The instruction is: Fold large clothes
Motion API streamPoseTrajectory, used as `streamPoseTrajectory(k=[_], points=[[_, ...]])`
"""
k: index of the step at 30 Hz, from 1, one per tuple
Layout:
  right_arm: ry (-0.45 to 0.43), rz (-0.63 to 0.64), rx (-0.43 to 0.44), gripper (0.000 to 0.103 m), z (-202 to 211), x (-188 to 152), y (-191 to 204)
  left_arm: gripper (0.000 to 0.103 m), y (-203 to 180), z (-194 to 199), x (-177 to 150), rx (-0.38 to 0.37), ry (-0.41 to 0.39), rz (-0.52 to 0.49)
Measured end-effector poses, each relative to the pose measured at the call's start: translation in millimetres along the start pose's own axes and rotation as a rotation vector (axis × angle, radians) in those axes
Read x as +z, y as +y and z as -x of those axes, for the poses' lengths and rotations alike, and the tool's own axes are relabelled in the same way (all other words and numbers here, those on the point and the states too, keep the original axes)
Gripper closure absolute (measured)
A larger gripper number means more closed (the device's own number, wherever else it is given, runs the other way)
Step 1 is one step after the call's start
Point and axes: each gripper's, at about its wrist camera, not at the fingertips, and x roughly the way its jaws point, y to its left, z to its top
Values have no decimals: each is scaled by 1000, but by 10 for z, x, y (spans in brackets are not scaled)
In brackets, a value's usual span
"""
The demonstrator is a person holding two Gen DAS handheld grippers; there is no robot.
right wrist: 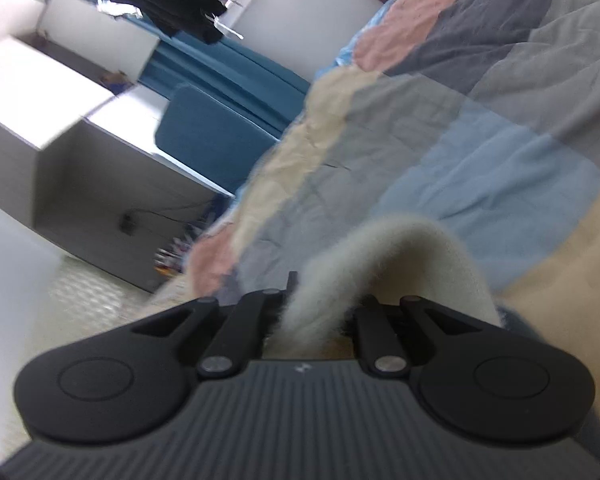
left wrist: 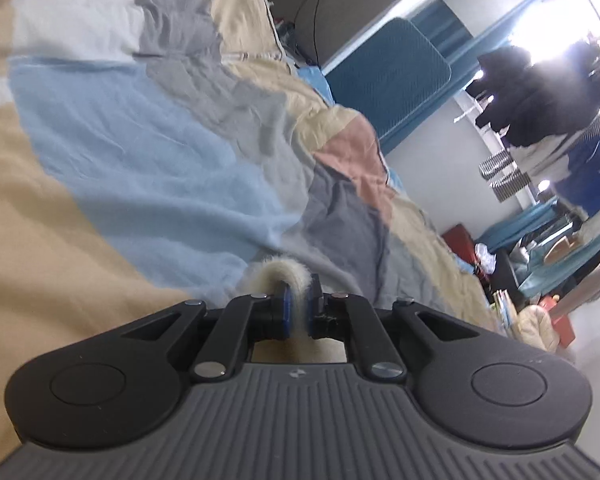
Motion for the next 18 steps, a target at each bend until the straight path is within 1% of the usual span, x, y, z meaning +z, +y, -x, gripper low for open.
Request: streamPoseTrajectory(k=[2,5,8,11,12,13,14,15,16,18], points=[[2,22,-21,93,-147,-16,-35,94,28,-117,-7,7,5,-16],[32,0,-35,93,-334,-33,-168,94,78,-243,-10,7,23,-27],[43,-16,-27,92,-391,-27,-224,94,106,-253,-19,-1,37,-16],[41,2,-26,92,-365,-50,-191,92,74,-169,-21,-15,38,-11],[40,9,-23,90,-359,-54,-179,84,81,-139,-18,-34,41,12],[44,21,-18,86,-339,-63,-156,64,77,-105,-13,-51,52,38],[52,38,-14,83,-324,-67,-120,51,57,-61,-9,-76,65,53],[62,59,2,66,-312,-63,-85,35,20,-6,-7,-108,70,50],[65,85,25,49,-275,-75,-29,33,-42,77,-12,-123,57,31],[56,156,45,36,-156,-129,133,32,-184,237,-30,-119,25,-30]])
